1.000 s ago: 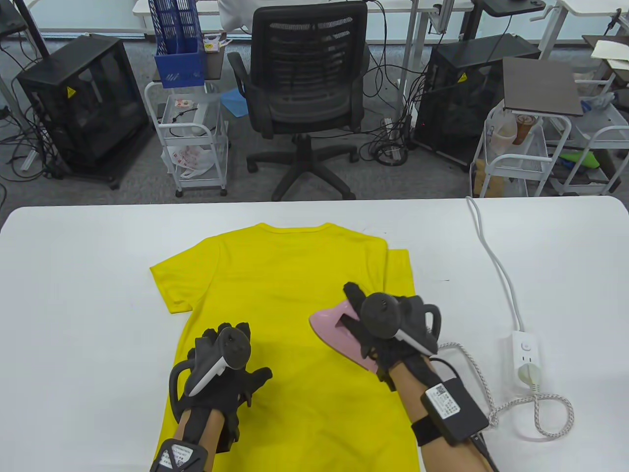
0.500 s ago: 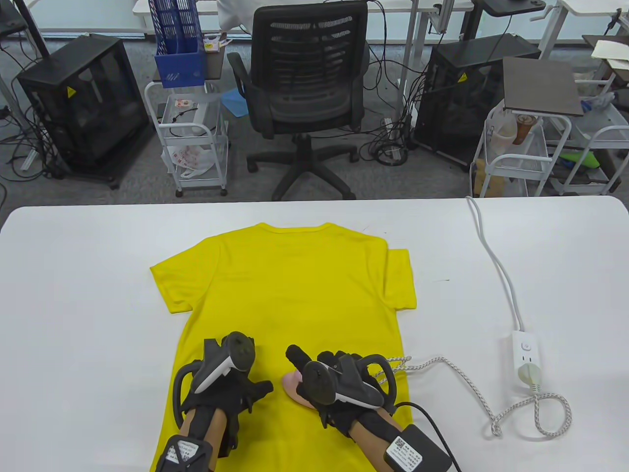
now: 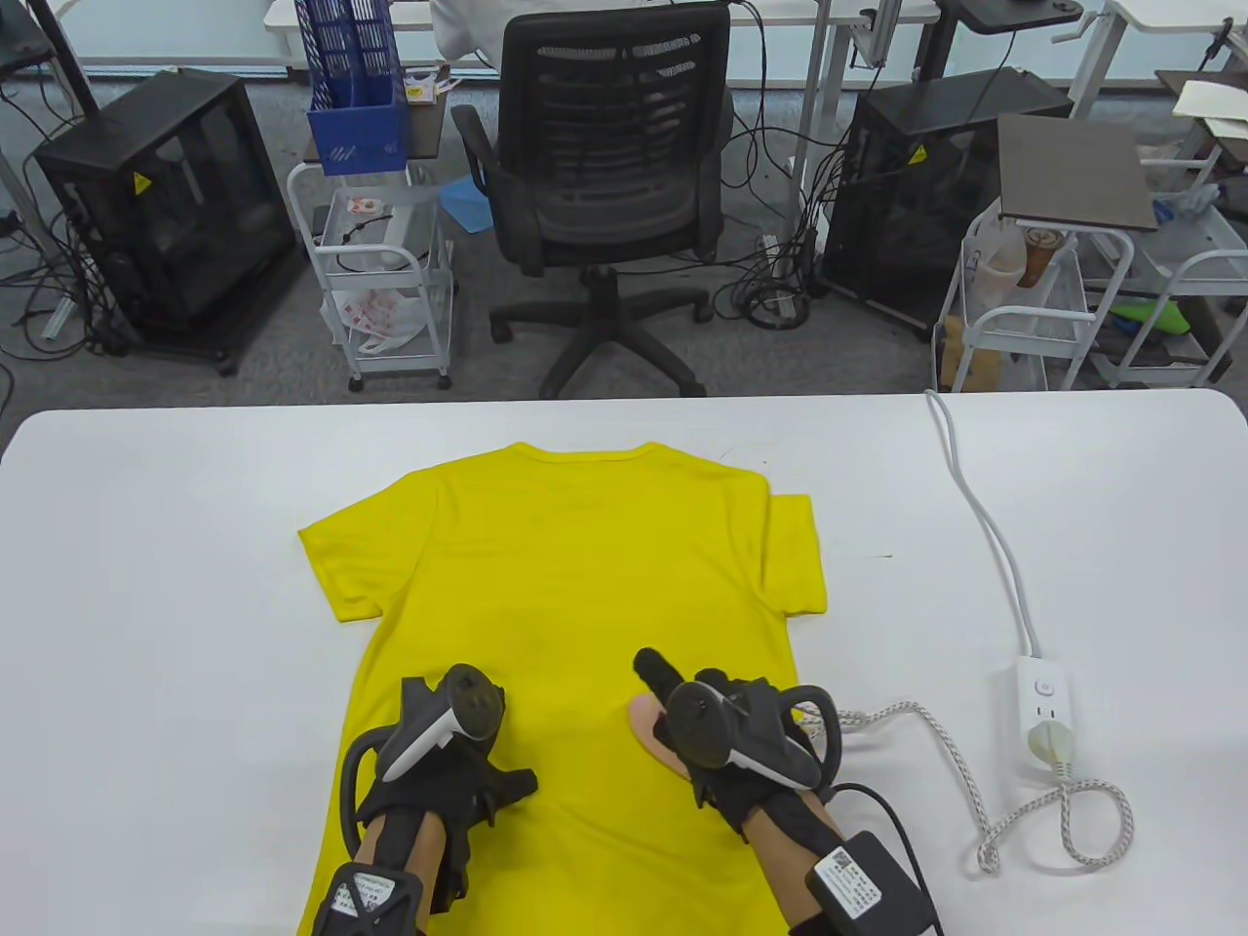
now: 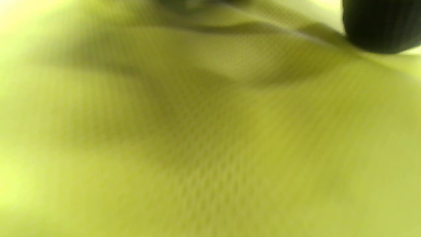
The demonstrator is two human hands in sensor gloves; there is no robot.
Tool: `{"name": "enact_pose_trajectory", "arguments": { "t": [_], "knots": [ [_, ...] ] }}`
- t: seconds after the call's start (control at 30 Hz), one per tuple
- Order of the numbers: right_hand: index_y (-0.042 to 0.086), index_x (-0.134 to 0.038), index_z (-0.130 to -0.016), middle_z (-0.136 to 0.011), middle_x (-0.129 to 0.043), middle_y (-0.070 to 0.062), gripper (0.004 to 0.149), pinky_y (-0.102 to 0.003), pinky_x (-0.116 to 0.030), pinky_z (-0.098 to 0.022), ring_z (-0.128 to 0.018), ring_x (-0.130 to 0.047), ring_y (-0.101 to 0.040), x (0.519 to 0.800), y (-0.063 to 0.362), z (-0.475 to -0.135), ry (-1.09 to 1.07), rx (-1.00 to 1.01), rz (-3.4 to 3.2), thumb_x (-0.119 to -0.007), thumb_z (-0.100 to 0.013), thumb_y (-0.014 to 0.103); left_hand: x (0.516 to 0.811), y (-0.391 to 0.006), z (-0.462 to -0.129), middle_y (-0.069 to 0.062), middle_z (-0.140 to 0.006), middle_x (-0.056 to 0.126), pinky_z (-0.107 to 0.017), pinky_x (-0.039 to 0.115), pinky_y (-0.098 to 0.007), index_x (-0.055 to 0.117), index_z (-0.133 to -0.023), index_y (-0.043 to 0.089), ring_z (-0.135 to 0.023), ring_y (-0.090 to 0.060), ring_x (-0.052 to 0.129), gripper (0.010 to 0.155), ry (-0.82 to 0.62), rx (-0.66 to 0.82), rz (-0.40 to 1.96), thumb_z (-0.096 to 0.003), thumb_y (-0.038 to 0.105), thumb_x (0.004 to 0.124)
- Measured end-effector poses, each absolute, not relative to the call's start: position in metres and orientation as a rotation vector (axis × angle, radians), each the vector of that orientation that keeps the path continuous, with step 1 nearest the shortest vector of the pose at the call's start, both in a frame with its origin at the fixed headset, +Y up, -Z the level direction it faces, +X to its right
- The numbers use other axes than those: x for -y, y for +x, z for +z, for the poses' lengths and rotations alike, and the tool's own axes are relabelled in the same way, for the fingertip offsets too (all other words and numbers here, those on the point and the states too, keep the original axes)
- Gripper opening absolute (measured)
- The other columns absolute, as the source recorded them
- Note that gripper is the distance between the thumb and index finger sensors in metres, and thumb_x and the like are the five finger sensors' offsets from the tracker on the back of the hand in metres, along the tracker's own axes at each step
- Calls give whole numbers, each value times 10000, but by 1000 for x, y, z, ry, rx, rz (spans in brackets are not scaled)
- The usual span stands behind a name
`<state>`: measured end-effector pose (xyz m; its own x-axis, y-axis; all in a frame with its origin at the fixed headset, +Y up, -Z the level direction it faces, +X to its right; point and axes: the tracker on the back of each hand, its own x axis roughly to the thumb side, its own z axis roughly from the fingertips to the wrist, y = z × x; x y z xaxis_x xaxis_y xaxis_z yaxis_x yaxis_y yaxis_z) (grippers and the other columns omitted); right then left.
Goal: Iron t-shirt with electric iron on table
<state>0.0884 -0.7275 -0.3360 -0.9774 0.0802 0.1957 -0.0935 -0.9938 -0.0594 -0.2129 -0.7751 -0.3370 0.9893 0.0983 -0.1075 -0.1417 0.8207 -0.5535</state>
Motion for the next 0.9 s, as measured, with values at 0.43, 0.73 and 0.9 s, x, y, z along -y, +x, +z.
{"name": "enact_pose_trajectory", "arguments": {
  "t": [0.43, 0.73, 0.9],
  "knots": [
    [502, -504, -987, -757, -856, -126, 602, -467, -820, -318, -349, -964, -262, 725, 10, -294, 835, -235, 2735, -762, -443, 538, 777, -225, -338, 46, -1174, 104, -786, 315, -680, 228, -1067, 491, -1140, -372, 108, 761, -566, -152, 147, -451, 641, 649],
    [536, -507, -964, -738, -873, -119, 599, -461, -835, -297, -330, -979, -251, 724, -9, -277, 937, -68, 2829, -769, -425, 534, 776, -226, -338, 41, -1178, 136, -781, 326, -689, 264, -1068, 489, -1145, -378, 134, 765, -541, -147, 159, -441, 634, 679],
    [518, -476, -985, -741, -867, -107, 641, -445, -837, -298, -331, -974, -230, 725, 61, -320, 454, 16, 2978, -793, -428, 527, 776, -227, -339, 39, -1179, 138, -780, 325, -693, 269, -1070, 488, -1145, -381, 135, 774, -545, -142, 164, -439, 635, 693]
  ]
}}
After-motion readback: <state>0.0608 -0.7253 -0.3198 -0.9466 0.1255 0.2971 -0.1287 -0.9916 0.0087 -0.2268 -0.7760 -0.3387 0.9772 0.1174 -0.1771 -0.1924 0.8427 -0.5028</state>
